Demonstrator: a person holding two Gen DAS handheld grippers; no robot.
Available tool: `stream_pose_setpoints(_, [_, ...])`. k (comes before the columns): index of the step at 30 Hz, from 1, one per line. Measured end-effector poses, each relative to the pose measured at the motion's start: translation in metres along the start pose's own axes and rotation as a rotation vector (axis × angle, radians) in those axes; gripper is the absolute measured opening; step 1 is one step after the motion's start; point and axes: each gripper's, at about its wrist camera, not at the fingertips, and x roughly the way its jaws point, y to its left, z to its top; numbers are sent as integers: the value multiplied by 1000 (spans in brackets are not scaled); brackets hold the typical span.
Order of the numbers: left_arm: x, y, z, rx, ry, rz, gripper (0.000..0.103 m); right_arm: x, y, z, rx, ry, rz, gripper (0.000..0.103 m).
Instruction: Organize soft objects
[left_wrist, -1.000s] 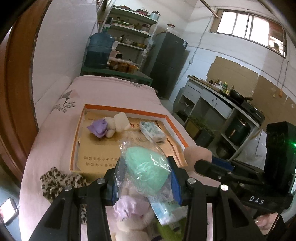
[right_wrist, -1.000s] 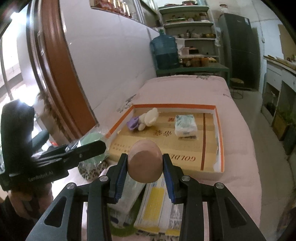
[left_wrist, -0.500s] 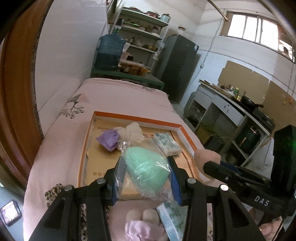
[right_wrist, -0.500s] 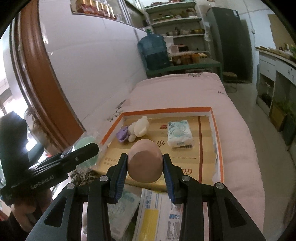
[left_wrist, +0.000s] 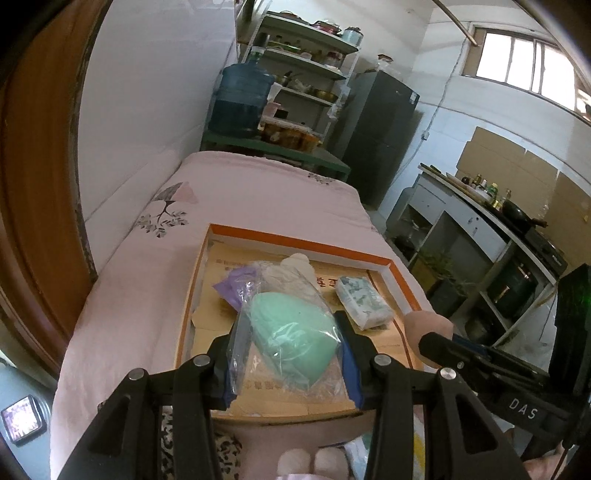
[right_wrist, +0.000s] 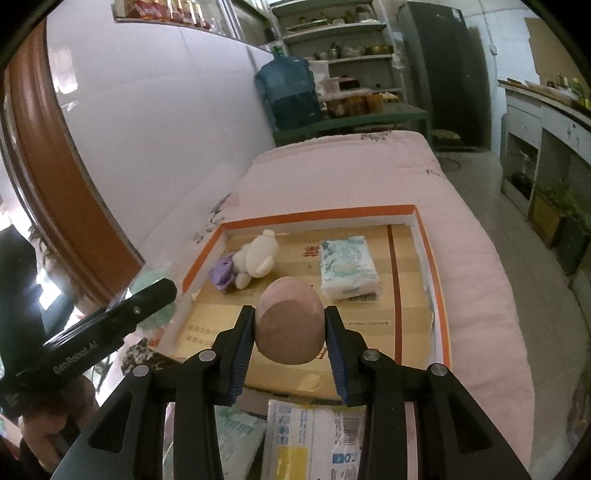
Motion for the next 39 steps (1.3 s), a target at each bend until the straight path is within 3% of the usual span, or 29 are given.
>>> stream_pose_setpoints(39, [68, 28, -11, -28, 159, 67, 44, 89, 0, 3, -53, 185, -19, 39])
